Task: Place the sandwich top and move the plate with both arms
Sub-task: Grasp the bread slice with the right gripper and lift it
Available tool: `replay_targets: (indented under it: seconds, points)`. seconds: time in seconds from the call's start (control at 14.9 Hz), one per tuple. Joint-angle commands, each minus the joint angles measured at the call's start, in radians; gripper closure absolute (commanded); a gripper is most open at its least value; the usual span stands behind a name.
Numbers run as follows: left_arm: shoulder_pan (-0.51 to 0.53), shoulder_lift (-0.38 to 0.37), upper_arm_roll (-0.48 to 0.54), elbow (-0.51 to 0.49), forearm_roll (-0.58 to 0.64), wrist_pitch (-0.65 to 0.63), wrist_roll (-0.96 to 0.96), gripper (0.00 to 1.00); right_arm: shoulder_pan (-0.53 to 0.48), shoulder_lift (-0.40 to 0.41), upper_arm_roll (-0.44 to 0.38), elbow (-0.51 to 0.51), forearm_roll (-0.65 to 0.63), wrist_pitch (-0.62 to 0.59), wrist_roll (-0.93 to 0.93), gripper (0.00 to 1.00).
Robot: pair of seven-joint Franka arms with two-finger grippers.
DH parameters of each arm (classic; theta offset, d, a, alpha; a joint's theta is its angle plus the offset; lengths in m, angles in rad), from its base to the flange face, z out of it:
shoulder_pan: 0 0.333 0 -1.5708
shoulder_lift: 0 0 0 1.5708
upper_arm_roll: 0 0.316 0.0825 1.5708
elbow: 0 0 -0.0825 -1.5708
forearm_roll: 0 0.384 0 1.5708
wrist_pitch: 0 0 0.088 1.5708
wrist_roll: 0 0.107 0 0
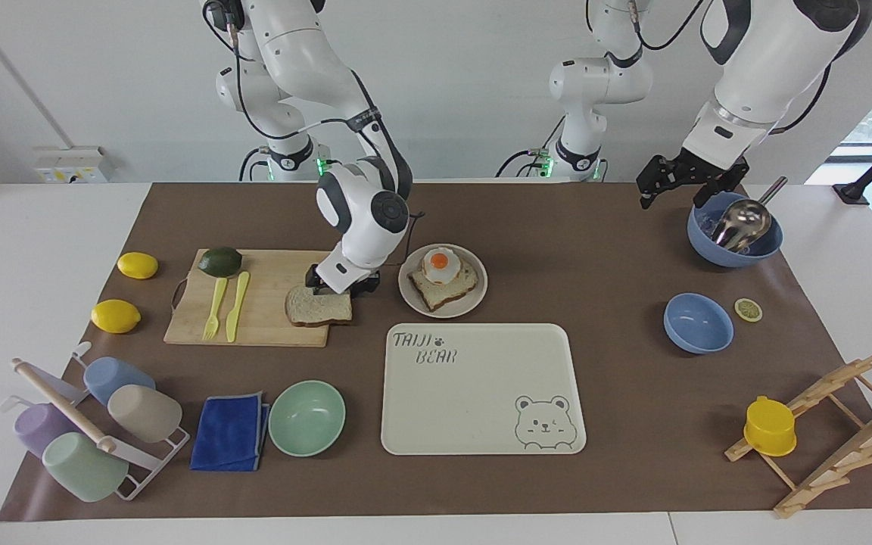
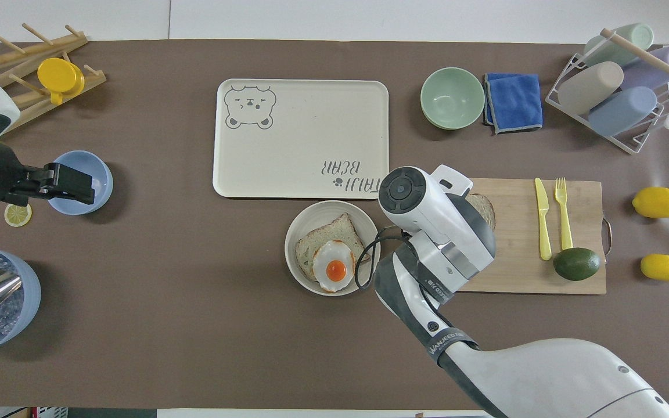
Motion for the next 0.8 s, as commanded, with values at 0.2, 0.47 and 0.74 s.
replay_targets:
  seconds: [0.2,0.47,0.74]
  points:
    - [0.012,-0.019,-0.008,-0.012,0.014,-0.008,0.004,0.00,0.008,-0.017,0.004,-0.017,-0.029,0.010,-0.009,0.69]
    - [0.012,-0.019,-0.008,-0.012,0.014,-0.008,0.004,0.00,0.024,-0.012,0.007,0.024,-0.034,-0.034,-0.040,0.91]
    - [0.012,-0.019,-0.008,-0.012,0.014,-0.008,0.004,0.00,0.080,-0.007,0.056,0.128,-0.032,-0.143,-0.040,0.91]
